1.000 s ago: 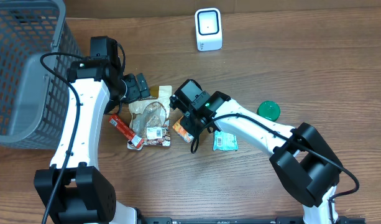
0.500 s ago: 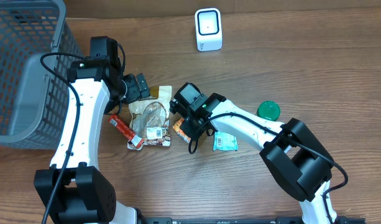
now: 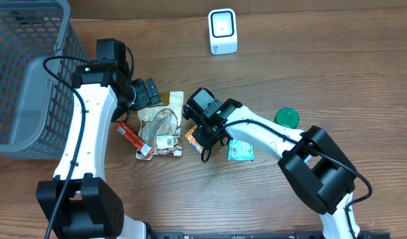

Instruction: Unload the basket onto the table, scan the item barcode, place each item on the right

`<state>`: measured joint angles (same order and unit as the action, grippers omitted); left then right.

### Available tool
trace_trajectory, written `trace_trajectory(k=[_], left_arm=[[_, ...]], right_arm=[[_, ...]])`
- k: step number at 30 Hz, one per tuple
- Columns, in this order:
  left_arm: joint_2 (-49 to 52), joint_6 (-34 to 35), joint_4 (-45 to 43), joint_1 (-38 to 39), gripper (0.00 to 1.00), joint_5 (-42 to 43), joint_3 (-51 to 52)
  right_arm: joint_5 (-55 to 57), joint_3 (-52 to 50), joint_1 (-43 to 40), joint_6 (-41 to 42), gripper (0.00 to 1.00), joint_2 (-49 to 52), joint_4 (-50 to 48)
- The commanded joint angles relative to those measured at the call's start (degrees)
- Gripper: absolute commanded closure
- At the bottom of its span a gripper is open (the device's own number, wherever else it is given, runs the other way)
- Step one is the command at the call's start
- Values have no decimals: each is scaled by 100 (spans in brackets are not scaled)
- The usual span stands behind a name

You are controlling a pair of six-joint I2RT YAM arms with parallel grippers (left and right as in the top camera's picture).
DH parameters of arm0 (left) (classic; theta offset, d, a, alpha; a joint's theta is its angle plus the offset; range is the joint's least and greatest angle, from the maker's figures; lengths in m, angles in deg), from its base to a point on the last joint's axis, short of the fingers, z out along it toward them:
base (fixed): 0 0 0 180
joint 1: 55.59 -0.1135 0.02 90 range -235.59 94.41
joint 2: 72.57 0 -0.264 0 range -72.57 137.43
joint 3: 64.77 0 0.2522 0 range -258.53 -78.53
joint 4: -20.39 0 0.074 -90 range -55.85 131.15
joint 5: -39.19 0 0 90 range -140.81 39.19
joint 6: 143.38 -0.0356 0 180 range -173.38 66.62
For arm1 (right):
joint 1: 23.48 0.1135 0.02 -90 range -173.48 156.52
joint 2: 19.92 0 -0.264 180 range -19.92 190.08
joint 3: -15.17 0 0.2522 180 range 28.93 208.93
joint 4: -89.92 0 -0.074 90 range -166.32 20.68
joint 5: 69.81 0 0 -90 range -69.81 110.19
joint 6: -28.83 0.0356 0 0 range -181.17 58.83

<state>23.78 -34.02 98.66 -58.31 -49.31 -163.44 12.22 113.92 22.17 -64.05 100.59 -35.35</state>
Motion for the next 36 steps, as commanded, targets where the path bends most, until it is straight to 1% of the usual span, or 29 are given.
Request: trace_trajectory(k=[1, 4, 8, 11, 15, 20, 23, 30, 31, 36], left_arm=[[-4, 57, -9, 13, 0, 59, -22], [-4, 57, -7, 13, 0, 63, -22], [-4, 57, -7, 13, 0, 59, -22], [-4, 57, -9, 13, 0, 61, -22], [-4, 57, -7, 13, 1, 61, -22], [-4, 59, -9, 13, 0, 61, -22], [-4, 57, -7, 13, 0, 59, -22], [-4, 57, -7, 13, 0, 61, -22], [-4, 57, -9, 13, 0, 61, -22], [-4, 57, -7, 13, 0, 59, -22]], right_arm=[[-693, -7, -195, 599, 96, -74, 216], [-1410, 4, -487, 833, 96, -350, 315], [-2830, 4, -898, 824, 96, -678, 420], [-3593, 4, -1185, 804, 96, -876, 616], [-4666, 4, -1532, 284, 96, -1224, 1032], [-5965, 4, -1884, 236, 96, -1727, 1309], [-6345, 4, -1971, 87, 96, -1974, 1421], [-6603, 4, -1991, 166, 96, -2743, 1558], [-6636, 4, -2009, 415, 96, -2955, 1547], [-6634, 4, -2127, 999, 96, -3442, 1539]])
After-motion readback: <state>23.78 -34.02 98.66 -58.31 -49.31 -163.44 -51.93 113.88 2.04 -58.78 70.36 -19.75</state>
